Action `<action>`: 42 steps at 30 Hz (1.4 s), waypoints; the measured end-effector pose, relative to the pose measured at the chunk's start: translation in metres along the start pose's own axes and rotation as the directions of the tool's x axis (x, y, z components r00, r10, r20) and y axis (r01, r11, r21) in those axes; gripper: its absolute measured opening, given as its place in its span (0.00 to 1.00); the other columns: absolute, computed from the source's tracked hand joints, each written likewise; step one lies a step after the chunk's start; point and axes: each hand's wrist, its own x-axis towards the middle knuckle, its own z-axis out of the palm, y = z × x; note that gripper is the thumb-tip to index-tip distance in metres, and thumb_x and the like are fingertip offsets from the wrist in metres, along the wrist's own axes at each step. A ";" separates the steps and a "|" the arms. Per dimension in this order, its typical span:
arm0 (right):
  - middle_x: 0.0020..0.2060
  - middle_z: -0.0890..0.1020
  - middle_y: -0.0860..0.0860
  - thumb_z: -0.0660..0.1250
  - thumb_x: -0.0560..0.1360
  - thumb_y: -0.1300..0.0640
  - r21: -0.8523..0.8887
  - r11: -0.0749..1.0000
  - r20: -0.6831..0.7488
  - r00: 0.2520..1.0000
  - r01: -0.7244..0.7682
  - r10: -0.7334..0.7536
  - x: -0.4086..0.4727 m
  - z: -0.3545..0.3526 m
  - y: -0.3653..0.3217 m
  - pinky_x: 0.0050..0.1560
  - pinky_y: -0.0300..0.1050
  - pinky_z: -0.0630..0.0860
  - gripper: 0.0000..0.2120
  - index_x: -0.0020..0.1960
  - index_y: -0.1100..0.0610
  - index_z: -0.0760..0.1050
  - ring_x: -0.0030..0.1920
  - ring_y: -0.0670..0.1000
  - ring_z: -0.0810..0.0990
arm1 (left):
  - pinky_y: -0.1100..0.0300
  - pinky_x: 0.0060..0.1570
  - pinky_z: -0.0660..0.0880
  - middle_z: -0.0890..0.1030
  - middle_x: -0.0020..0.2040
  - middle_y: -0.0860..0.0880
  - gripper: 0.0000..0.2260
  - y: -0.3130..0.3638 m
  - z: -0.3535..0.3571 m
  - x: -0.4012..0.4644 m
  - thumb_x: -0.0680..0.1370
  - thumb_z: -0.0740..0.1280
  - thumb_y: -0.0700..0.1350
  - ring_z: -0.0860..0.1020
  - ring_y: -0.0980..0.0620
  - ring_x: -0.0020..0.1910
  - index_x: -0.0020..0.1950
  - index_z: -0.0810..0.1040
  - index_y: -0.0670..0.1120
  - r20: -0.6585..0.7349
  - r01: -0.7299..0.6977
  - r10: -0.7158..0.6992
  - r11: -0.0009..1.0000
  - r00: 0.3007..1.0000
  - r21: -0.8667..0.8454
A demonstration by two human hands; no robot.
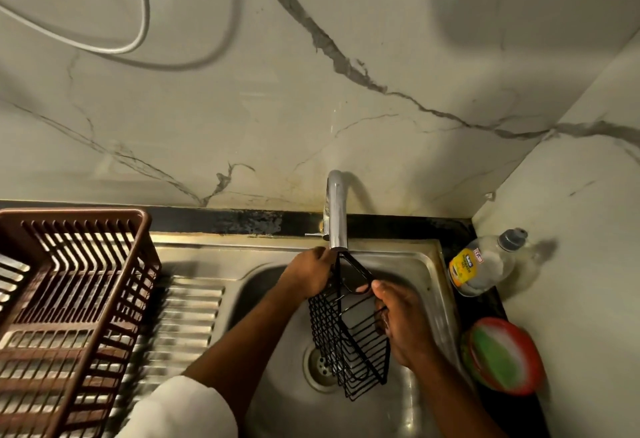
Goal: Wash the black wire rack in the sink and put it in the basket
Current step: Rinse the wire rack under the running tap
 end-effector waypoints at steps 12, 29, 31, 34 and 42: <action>0.44 0.87 0.49 0.63 0.82 0.55 -0.082 0.995 -0.063 0.996 0.053 -0.059 0.008 0.008 -0.011 0.54 0.51 0.80 0.12 0.47 0.52 0.84 0.48 0.51 0.85 | 0.39 0.73 0.65 0.74 0.71 0.41 0.36 0.012 0.022 -0.015 0.80 0.43 0.70 0.70 0.41 0.72 0.72 0.72 0.48 -0.018 -0.090 0.106 0.912 0.994 0.401; 0.41 0.86 0.56 0.61 0.83 0.55 0.022 0.999 0.071 0.997 -0.040 0.039 -0.004 0.024 -0.020 0.43 0.50 0.79 0.12 0.48 0.58 0.82 0.41 0.57 0.84 | 0.42 0.79 0.54 0.62 0.81 0.42 0.30 -0.005 0.012 -0.017 0.84 0.44 0.60 0.57 0.39 0.81 0.81 0.60 0.46 0.020 -0.149 0.153 0.905 0.988 0.399; 0.36 0.84 0.55 0.62 0.83 0.55 -0.007 1.000 0.096 0.995 -0.022 0.023 -0.007 0.020 -0.022 0.39 0.49 0.78 0.13 0.44 0.58 0.80 0.37 0.55 0.81 | 0.42 0.74 0.65 0.70 0.75 0.37 0.25 0.000 0.003 -0.010 0.85 0.52 0.55 0.67 0.38 0.75 0.79 0.64 0.45 0.038 -0.111 0.104 0.906 0.994 0.408; 0.27 0.79 0.49 0.59 0.84 0.59 0.025 0.999 0.147 0.989 -0.029 0.025 -0.010 0.009 -0.025 0.28 0.35 0.72 0.13 0.44 0.62 0.77 0.28 0.45 0.77 | 0.52 0.52 0.78 0.81 0.52 0.45 0.19 0.011 -0.015 -0.009 0.86 0.55 0.56 0.80 0.47 0.50 0.66 0.77 0.47 -0.007 -0.036 0.037 0.990 0.999 0.136; 0.29 0.73 0.51 0.63 0.77 0.50 0.035 0.999 0.254 0.967 -0.039 0.029 -0.010 -0.003 -0.020 0.27 0.36 0.65 0.13 0.42 0.60 0.77 0.27 0.47 0.68 | 0.49 0.58 0.81 0.82 0.53 0.50 0.11 0.010 -0.035 -0.004 0.84 0.64 0.52 0.82 0.49 0.54 0.65 0.75 0.52 0.154 -0.154 0.181 0.974 0.971 -0.168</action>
